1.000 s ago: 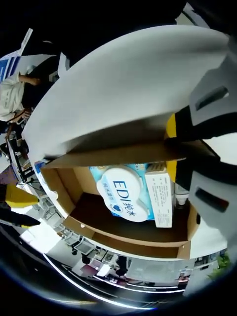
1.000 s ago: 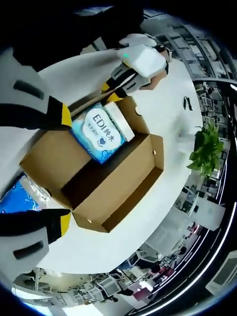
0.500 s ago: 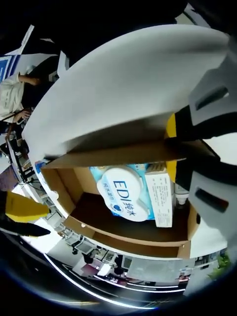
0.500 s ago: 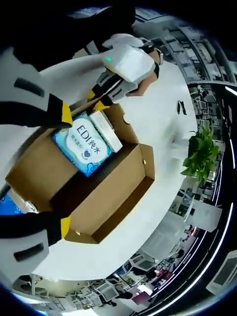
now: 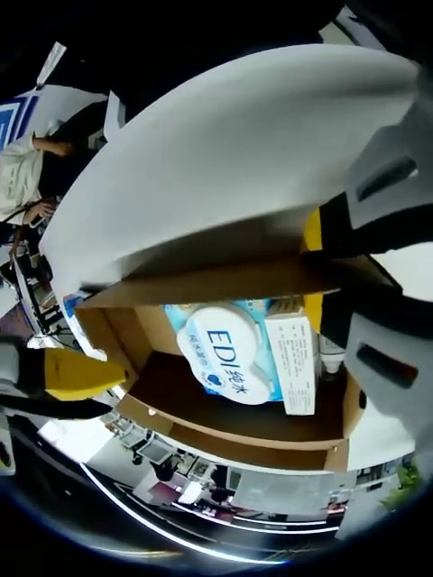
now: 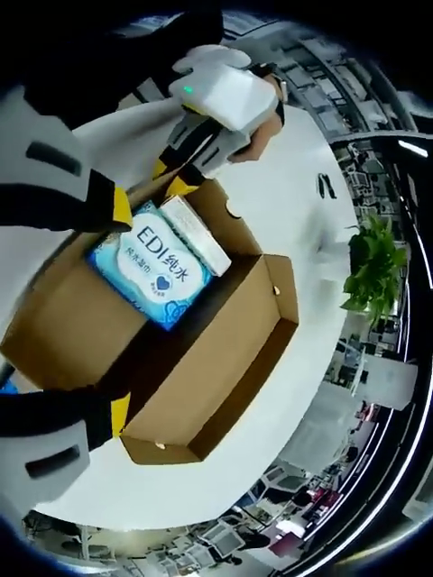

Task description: Operate the shoe box by opening the lid, removing the specified soft item, and placing it in the target area until the item is outside and the box remains undamaged.

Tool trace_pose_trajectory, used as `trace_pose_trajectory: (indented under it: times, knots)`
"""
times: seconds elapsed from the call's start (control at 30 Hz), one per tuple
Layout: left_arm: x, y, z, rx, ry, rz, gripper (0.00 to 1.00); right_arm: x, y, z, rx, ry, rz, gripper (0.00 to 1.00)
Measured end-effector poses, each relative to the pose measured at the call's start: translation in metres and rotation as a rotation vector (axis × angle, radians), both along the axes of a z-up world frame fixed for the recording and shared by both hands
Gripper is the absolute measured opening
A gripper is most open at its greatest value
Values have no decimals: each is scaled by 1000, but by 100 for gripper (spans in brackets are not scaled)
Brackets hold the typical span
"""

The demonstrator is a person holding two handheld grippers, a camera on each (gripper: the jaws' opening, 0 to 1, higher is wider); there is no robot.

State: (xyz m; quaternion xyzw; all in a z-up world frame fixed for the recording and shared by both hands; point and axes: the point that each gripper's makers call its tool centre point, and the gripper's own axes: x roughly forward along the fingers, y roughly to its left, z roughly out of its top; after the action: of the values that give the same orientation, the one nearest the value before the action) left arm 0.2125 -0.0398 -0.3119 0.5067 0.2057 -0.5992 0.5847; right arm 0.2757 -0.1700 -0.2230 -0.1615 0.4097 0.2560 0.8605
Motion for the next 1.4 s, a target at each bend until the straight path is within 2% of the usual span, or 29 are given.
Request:
trace_pose_trajectory:
  times: [0.07,0.27,0.4,0.57,0.77,0.8,0.9,1.0,1.1,1.3,1.4]
  knots:
    - [-1,1,0,-1,1,0,11,-2,4,-5,5,29,-18,72]
    - [-4,2,-1,0,0,0,11,-5,7,-1,17,17,-35,74]
    - [-5,3,-1,2,-1,-2,11,-9,9,-9,24,45,-86,74]
    - [-6,3,-1,3,0,-1,11,-9,24,-31,110,119,-141,75]
    - [-5,4,-1,3,1,-4,11,-4,27,-40,142,149,-180,74]
    - [-5,4,-1,3,1,-4,11,-12,31,-43,163,166,-196,74]
    - [-4,4,-1,3,2,-6,11,-9,39,-49,207,187,-238,74]
    - [-4,4,-1,2,4,-15,11,-11,48,-59,188,222,-218,74]
    - [-3,4,-2,5,1,-12,11,-10,48,-64,182,226,-228,74]
    - [-1,4,-2,10,-7,-11,11,1,54,-82,183,272,-247,75]
    - [0,4,-3,15,-15,-5,12,1,61,-81,209,287,-266,70]
